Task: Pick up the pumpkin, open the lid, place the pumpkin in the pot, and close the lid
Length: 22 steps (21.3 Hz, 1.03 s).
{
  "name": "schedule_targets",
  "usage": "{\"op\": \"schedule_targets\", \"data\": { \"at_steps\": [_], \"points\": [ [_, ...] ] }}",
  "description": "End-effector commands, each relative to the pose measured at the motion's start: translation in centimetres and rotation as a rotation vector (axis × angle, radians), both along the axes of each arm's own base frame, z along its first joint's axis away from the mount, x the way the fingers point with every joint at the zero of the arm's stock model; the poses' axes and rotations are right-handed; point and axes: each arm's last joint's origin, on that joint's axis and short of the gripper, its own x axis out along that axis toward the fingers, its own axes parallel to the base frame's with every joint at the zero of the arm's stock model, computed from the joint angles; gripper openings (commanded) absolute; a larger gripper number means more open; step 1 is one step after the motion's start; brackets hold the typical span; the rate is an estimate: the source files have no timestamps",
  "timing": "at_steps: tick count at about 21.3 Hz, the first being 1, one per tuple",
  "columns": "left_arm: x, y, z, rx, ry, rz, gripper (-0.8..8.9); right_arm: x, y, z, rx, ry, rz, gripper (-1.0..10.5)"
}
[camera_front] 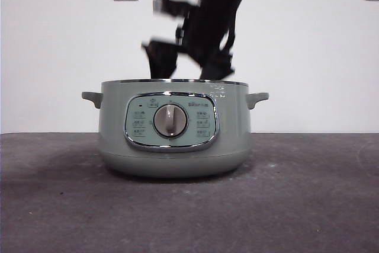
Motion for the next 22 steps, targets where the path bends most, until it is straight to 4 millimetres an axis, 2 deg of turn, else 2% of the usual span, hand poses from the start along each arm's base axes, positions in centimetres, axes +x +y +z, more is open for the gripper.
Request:
{"op": "schedule_targets", "data": {
  "at_steps": [1, 3, 5, 6, 9, 11, 15, 22],
  "points": [
    [0.4, -0.2, 0.8, -0.018, -0.063, -0.015, -0.13, -1.5, -1.5, 4.2, 0.059, -0.086, -0.069, 6.8],
    [2.1, -1.0, 0.3, 0.008, -0.027, -0.044, -0.13, -3.8, -3.9, 9.0, 0.133, -0.164, -0.135, 6.6],
    [4.3, -2.1, -0.5, 0.027, 0.013, -0.062, -0.13, -6.5, -7.1, 13.2, 0.178, -0.241, -0.206, 6.6],
    [5.4, -2.8, -0.8, 0.026, 0.025, -0.089, -0.13, -8.0, -8.6, 14.9, 0.202, -0.266, -0.225, 6.6],
    [8.7, -4.7, -1.8, 0.02, 0.036, -0.132, -0.13, -11.9, -11.6, 18.0, 0.238, -0.311, -0.24, 6.6],
    [11.1, -6.3, -2.9, 0.026, 0.053, -0.153, -0.12, -14.5, -13.2, 19.3, 0.252, -0.327, -0.238, 6.6],
    [14.1, -8.4, -5.0, 0.059, 0.081, -0.182, -0.12, -17.0, -14.8, 20.4, 0.269, -0.347, -0.237, 6.6],
    [18.7, -11.4, -9.0, 0.101, 0.124, -0.208, -0.13, -19.6, -16.4, 21.3, 0.284, -0.366, -0.237, 6.6]
  ]
}}
